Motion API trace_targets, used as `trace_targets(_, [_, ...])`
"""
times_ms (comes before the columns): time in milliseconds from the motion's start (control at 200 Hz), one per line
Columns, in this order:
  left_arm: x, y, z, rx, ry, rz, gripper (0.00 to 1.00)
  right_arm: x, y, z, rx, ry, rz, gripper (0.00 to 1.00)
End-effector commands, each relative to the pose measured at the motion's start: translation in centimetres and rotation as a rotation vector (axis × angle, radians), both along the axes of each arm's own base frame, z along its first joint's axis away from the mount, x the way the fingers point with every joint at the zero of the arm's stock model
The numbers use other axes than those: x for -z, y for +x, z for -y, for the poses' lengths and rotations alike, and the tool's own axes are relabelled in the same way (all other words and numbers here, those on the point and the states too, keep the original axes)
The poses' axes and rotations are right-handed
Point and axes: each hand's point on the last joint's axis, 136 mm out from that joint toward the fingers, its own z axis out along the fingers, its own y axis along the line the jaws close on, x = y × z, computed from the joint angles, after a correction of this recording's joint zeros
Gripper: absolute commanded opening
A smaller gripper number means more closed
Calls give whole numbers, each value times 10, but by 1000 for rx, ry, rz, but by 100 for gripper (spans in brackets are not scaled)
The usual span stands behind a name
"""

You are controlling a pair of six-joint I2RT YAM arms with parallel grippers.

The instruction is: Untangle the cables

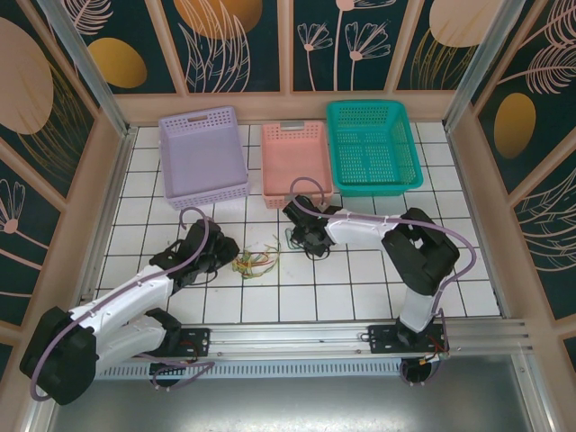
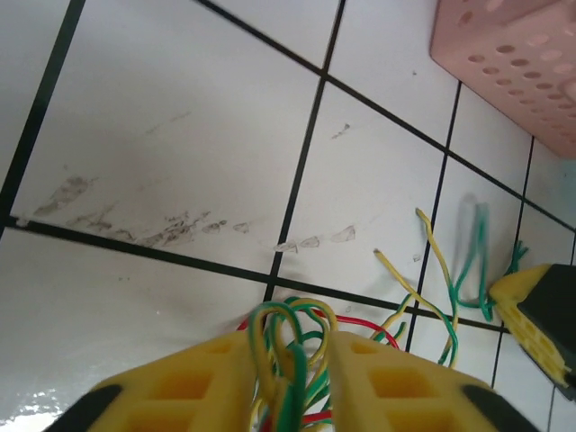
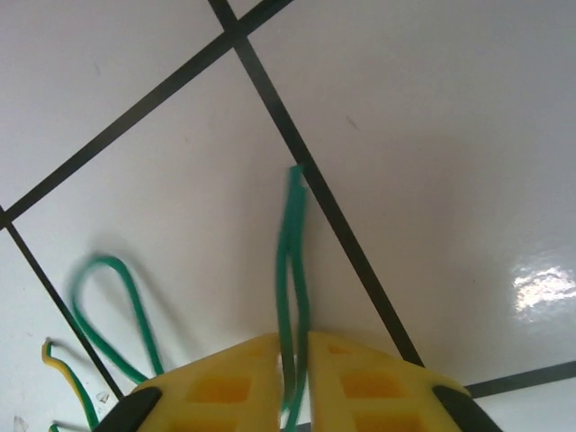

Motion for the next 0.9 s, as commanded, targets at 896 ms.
trace_targets(896, [-174, 25, 161, 722, -443, 404, 51, -168, 13, 25, -181, 518, 40, 0])
